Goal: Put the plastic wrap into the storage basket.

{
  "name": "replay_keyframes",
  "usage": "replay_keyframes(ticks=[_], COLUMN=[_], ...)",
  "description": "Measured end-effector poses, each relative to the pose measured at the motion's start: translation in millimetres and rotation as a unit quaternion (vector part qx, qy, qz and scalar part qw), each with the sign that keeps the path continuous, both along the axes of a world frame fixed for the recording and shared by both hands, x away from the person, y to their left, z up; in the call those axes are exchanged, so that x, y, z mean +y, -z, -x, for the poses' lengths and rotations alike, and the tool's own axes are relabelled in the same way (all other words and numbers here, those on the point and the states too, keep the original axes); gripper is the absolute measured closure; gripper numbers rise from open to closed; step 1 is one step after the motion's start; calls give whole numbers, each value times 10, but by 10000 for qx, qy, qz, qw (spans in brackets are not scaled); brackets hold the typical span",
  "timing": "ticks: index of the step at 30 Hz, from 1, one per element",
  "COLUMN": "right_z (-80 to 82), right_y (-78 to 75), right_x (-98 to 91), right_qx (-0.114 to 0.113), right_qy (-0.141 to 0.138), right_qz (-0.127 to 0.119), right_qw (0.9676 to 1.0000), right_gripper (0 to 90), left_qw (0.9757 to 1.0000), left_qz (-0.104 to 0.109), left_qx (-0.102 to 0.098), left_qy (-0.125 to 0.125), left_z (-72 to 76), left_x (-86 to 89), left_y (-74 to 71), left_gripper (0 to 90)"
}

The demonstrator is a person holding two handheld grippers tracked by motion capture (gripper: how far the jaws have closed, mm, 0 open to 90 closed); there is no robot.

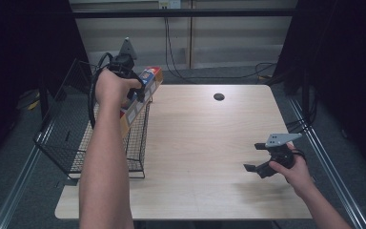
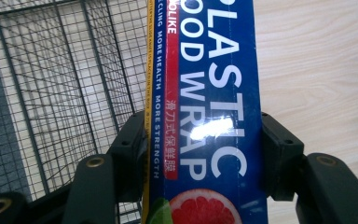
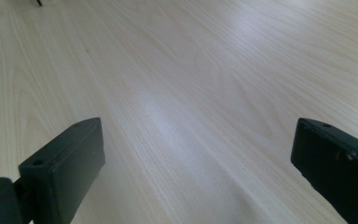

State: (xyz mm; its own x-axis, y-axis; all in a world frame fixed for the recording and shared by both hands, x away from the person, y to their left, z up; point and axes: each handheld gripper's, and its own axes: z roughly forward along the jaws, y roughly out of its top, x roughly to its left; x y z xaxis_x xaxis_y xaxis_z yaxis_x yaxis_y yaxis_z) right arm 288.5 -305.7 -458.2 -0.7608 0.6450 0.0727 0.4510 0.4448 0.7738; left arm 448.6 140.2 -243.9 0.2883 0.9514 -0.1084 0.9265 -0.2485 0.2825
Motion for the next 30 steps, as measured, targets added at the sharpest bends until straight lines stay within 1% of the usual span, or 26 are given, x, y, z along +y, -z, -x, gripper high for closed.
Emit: replay_keyframes(ticks=[1, 2, 5, 6, 8, 9, 12, 13, 17, 18, 21, 25, 29, 30], right_z=[0, 0, 2, 2, 5, 5, 9, 8, 5, 5, 2, 5, 2, 1], right_y=[-1, 0, 3, 3, -1, -2, -5, -6, -4, -3, -1, -6, -3, -2], right_x=[-1, -1, -5, -5, -10, -13, -16, -17, -11, -10, -10, -9, -4, -5], right_qx=[15, 0, -2, -2, 25, 14, 19, 20, 13, 7, 9, 3, 2, 10], right_qy=[2, 5, 2, 2, 0, 8, 36, 36, 17, 29, 28, 46, 7, -18], right_qz=[-7, 10, 20, 20, -7, -18, 3, 2, -2, 2, 3, 15, 31, 37], right_qw=[10000, 10000, 10000, 10000, 10000, 10000, 10000, 10000, 10000, 10000, 10000, 10000, 10000, 10000], right_gripper=[25, 25, 28, 28, 27, 28, 28, 29, 31, 30, 30, 30, 30, 30], left_qw=[10000, 10000, 9999, 9999, 9999, 9998, 9997, 9996, 9993, 9991, 9991, 9989, 9987, 9986], left_qz=[-17, -23, -18, -56, -27, -32, -52, -24, -19, -20, -71, -51, -86, -60], left_qx=[-29, -18, 1, -10, 6, -26, -28, -10, -44, -44, -33, -51, -75, -74], left_qy=[-28, -13, -99, -105, -149, -176, -235, -289, -363, -414, -413, -471, -488, -525], left_z=[3, 6, 24, 27, 36, 41, 50, 57, 72, 79, 89, 109, 125, 132], left_x=[15, 32, 69, 85, 117, 131, 183, 195, 271, 282, 330, 378, 426, 433], left_y=[-4, -10, -16, -21, -31, -32, -46, -52, -64, -67, -80, -100, -122, -125], left_gripper=[440, 441, 440, 440, 441, 440, 440, 440, 441, 441, 441, 441, 440, 440])
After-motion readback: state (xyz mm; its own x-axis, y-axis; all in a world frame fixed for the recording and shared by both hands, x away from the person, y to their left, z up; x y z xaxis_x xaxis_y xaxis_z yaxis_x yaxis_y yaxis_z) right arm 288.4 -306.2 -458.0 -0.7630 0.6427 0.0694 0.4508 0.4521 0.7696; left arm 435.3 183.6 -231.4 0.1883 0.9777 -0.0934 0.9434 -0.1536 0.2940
